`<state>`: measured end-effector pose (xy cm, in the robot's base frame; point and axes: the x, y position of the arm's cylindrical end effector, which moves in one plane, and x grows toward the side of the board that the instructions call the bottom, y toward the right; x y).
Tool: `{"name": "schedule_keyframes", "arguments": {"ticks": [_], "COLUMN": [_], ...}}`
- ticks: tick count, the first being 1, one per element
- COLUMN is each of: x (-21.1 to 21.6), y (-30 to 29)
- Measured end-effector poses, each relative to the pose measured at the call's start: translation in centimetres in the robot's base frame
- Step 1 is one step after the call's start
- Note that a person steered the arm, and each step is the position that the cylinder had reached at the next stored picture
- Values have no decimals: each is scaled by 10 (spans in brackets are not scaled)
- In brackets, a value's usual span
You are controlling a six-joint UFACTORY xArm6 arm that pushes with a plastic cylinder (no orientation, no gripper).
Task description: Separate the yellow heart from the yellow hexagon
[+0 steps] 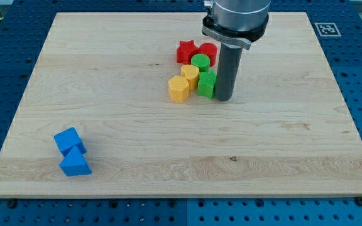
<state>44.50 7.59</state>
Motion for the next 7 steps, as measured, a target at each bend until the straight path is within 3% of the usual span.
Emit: {"name": "schedule_keyframes", "arguments": {"ticks": [2,7], "x": [45,45], "y": [57,59]}}
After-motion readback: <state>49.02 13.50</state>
